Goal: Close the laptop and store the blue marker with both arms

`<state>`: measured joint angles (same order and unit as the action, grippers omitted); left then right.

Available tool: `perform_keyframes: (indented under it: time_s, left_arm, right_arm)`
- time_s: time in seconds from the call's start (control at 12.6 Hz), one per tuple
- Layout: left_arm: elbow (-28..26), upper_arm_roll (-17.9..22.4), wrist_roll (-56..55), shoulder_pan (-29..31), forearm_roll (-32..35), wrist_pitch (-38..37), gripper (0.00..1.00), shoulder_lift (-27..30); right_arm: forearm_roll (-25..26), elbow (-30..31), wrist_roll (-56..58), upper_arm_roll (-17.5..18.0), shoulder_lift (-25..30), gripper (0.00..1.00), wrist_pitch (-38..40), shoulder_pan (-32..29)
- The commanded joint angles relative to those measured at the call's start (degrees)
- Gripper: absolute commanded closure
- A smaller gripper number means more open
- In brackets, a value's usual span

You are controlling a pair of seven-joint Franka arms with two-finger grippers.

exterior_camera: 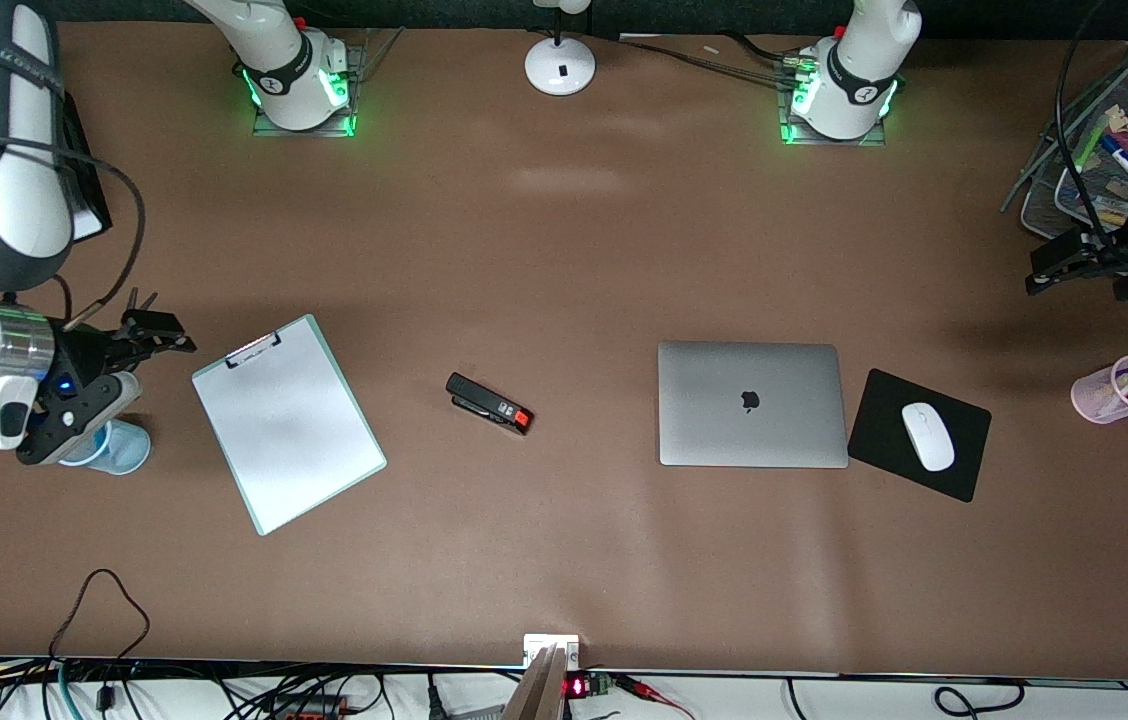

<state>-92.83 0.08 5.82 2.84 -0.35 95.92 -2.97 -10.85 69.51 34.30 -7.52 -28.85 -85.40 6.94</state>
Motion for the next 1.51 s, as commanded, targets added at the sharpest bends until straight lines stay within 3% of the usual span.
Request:
perform_keyframes:
  time_s: [0.0,0.4,0.87,1.43]
  left_arm:
    - [2.04,-0.17,1.21,0.32,-1.14,-1.17,0.0,-0.98]
    - [2.04,-0.17,1.21,0.32,-1.14,-1.26,0.0,-0.98]
    - [2.04,-0.17,1.21,0.23,-1.14,-1.26,0.0,-0.89]
    - [2.04,-0.17,1.21,0.32,-1.14,-1.34,0.0,-0.89]
  right_arm:
    - [0.91,0.45,-7.03,-0.22,0.9,0.0,3.03,-0.26]
    - [2.14,0.45,-23.55,-0.3,5.11,0.0,8.4,-0.17]
    - [6.36,-1.74,-24.2,-0.13,5.38,0.0,10.78,0.53]
    - [9.7,-2.54,-27.88,-0.39,6.51,0.0,6.74,0.01]
